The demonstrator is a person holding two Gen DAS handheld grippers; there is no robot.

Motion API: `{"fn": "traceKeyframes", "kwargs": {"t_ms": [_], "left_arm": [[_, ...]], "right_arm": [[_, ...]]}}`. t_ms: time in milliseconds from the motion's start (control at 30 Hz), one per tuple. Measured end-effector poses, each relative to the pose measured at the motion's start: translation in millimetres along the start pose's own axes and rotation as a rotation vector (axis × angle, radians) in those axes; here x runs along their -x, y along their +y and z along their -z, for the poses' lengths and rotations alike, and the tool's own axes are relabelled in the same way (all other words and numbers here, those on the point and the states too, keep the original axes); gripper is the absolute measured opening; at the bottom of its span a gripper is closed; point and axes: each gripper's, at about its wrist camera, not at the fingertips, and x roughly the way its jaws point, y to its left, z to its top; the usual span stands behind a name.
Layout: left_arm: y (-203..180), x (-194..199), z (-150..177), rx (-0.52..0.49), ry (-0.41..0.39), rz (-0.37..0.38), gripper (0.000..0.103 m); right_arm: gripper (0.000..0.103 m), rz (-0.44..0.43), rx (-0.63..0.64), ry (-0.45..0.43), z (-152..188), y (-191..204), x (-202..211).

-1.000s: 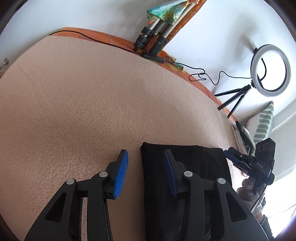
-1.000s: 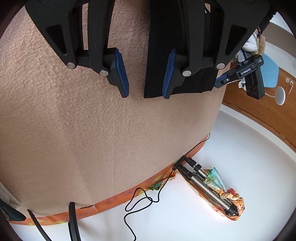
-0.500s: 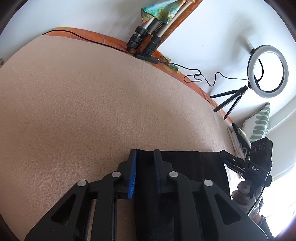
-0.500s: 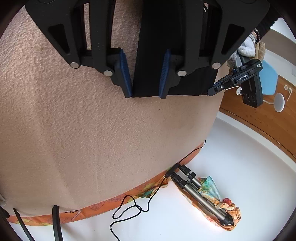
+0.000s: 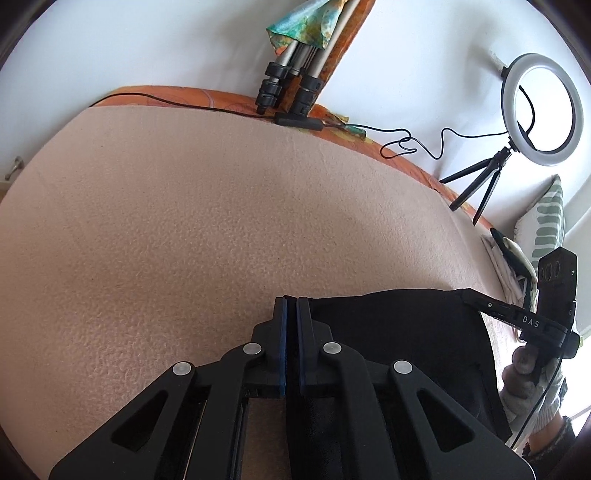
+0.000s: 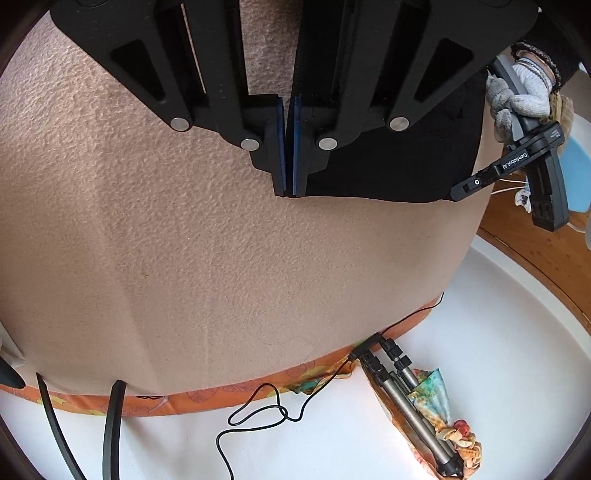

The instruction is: Fold small clothes

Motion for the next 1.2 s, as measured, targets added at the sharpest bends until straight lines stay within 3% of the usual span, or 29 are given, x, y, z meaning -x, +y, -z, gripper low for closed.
{"fn": "traceKeyframes", "kwargs": {"t_ms": [133,367,500,633,733,800,967,1200], "left_arm": [[-1.6,18.4,-1.6,-0.014,-0.028,-0.036,0.011],[-45.7,57.3,24.4,-0.089,-0.017,0.112,0.012],[-84.8,53.4,47.5,-0.17,0.035,0.183,0.012],[-101.5,30.5,64.2,-0.201,0.096,0.178,0.012],[-102.9,14.0,75.3,-0.227,0.144,0.131,0.012],[-102.5,15.6,79.9,-0.255,0.123,0.127,0.012],[-99.1,22.8,83.8,-0.265,0.113,0.125,0.012],[-103.0,40.9,108.5,-0.338,0.159,0.138,0.012]], "right_arm": [[0.008,0.02,0.005,-0.043,-3.3,2.2,27.0],[0.008,-0.124,0.134,-0.031,24.2,59.8,67.2],[0.008,-0.118,0.231,0.027,51.7,92.3,58.0],[0.008,-0.095,0.256,0.081,67.3,99.6,36.9],[0.008,-0.063,0.284,0.128,79.1,97.4,21.4],[0.008,-0.021,0.324,0.154,88.4,95.6,13.6],[0.008,-0.042,0.312,0.159,95.6,85.2,25.4],[0.008,-0.016,0.354,0.204,117.7,80.0,48.4]]}}
